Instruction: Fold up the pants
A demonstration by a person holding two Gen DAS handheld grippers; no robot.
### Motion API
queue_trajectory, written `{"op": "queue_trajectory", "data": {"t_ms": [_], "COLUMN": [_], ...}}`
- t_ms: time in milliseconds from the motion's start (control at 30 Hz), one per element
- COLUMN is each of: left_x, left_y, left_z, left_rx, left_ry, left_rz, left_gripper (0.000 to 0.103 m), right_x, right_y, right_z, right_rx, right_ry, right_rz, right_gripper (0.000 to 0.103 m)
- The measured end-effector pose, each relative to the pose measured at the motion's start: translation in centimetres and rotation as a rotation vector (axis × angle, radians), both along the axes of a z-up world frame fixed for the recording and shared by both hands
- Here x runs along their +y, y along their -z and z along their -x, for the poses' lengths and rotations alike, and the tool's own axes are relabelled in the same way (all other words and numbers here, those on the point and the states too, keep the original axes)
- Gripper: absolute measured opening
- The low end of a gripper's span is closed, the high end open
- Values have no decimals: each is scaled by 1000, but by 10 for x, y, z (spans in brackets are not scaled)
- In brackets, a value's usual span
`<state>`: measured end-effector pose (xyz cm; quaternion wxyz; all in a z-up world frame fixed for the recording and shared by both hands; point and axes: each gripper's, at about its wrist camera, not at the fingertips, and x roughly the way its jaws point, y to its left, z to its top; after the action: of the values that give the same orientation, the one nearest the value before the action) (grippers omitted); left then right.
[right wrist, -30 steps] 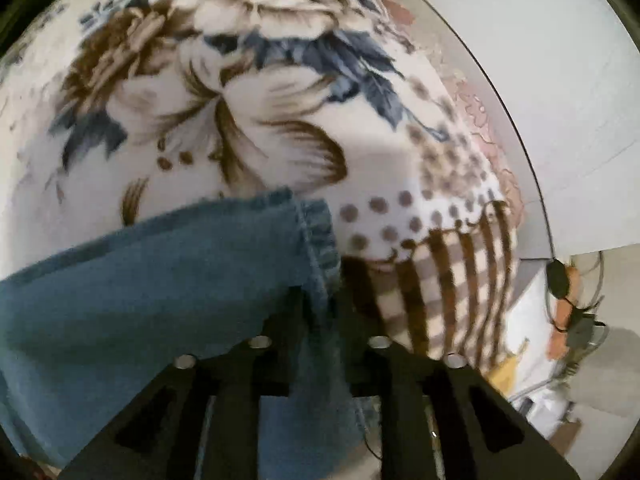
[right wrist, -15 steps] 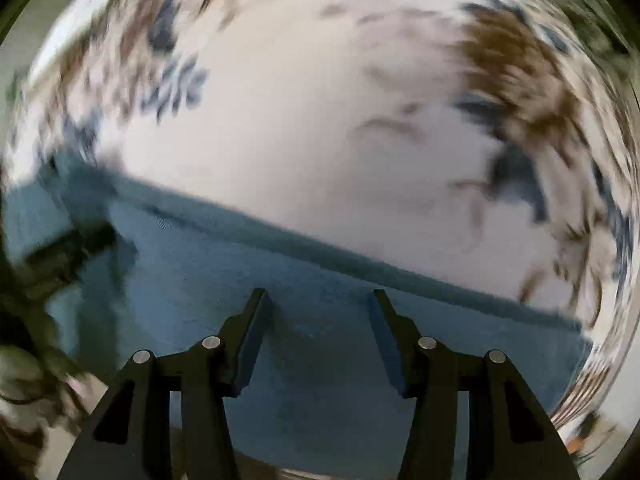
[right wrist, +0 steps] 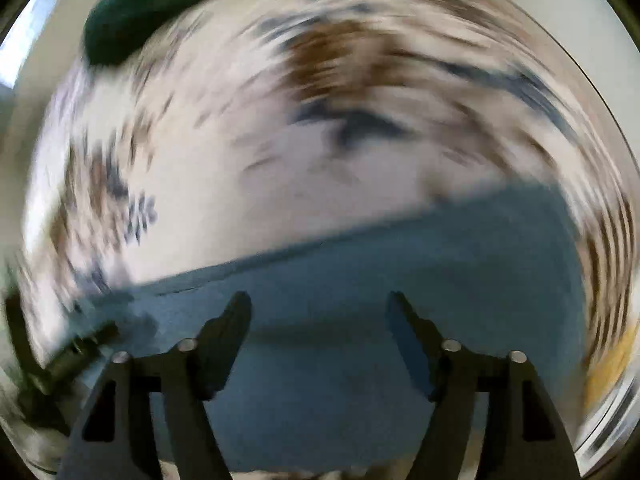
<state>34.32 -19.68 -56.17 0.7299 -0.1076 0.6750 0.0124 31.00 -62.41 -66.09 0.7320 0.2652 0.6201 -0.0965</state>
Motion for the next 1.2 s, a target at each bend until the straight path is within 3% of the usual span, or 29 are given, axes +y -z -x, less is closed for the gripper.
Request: {"op": "queue_trajectory", "data": {"t_ms": [133,233,300,333,367,400,467,667,733,800,867,900,967,1033,1200], "left_x": [-15,-39,-59,-67,-76,-82,-92,-102,-102,-97,-90,-83,-83,-82,-73], "left_y": [-27,-25,-13,-6,0,7,15,16,16,18,19,18,19,20,35], "left_z": [15,37,48,47,50,51,47,32,26,22,25,29,31,34,33], "left_rx": [-11,20,52,66,84,97,108,95,95,97,98,98,99,96,123], "left_ry": [43,97,144,160,175,186,211,243,245,243,239,243,255,261,264], "left_rz": [29,49,41,37,34,32,13,-44,-51,-63,-62,-63,-65,-62,-62], "left_gripper": [103,103,103,103,103,103,103,103,103,103,103,103,103,103,103], "right_x": [-93,-135,-154,-159,-161,-164,-158,-133,-132,-142,-159,-164,-169,-167,-156], "right_y": [2,30,50,59,64,66,57,-4,0,32,71,75,73,75,110], "right_z": [120,178,193,193,195,194,179,164,151,151,170,179,200,209,199], "right_rx": [21,39,3,-7,-18,-40,-40,-213,-166,-55,14,-10,-82,-112,-188], "right_ry": [431,627,707,718,735,744,715,595,539,519,606,648,719,737,758], "right_rz": [-62,-161,-224,-251,-261,-269,-161,24,83,28,-163,-213,-273,-317,-467], "right_gripper": [73,73,72,62,36,26,5,4,4,7,15,18,43,53,54]}}
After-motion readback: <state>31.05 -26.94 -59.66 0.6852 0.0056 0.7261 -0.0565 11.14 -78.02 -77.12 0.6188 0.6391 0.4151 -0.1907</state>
